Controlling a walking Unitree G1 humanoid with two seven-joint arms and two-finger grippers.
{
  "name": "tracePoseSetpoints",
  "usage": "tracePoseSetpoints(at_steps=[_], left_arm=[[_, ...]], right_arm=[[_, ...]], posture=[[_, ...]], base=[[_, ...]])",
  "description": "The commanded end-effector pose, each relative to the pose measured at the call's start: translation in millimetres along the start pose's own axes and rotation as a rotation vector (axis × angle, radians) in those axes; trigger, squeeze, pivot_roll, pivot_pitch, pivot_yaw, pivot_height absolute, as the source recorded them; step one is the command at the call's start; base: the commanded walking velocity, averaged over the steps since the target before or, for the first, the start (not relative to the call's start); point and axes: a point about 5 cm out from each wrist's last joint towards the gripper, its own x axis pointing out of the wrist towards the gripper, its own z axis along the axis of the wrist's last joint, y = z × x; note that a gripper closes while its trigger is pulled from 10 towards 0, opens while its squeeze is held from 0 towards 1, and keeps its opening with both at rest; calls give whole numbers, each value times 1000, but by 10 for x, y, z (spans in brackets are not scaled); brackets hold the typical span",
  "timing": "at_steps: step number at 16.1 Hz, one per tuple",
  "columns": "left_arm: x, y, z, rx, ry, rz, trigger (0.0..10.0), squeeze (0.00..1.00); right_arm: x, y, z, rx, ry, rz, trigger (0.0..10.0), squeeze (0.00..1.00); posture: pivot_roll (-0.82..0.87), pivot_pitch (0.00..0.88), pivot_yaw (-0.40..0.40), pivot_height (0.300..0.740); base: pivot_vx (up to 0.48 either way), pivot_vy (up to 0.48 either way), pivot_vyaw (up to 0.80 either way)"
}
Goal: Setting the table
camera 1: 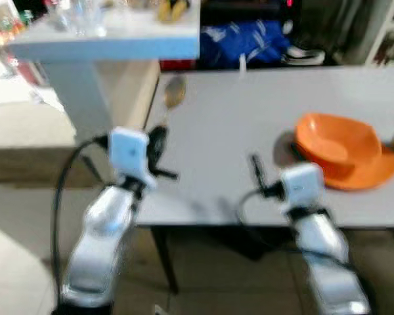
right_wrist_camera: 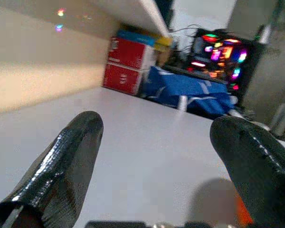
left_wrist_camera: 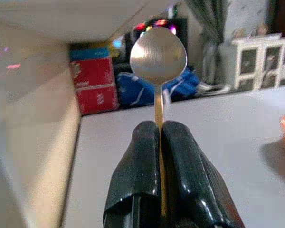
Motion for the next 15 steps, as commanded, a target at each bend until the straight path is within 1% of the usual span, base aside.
tracePoseSetpoints(at_steps=[1, 8, 12, 15], left_arm=[[24, -43, 42, 0, -17, -18, 0, 0], [33, -64, 56, 14, -23, -46, 0, 0], [33, -79, 66, 7, -34, -63, 0, 0], [42, -86, 89, -1, -47, -75, 0, 0]], right_arm=[[-8, -83, -1, -16, 2, -22, 10000, 0], [1, -66, 2, -13, -4, -21, 10000, 0], [15, -82, 14, -20, -14, -23, 10000, 0], [34, -110, 59, -38, -41, -36, 10000, 0]], posture=[[-83, 0, 72, 740], [-79, 0, 75, 740], [-83, 0, 74, 740], [-85, 0, 74, 740]], base=[[270, -394, 0], [261, -399, 0], [0, -428, 0], [0, -436, 0]])
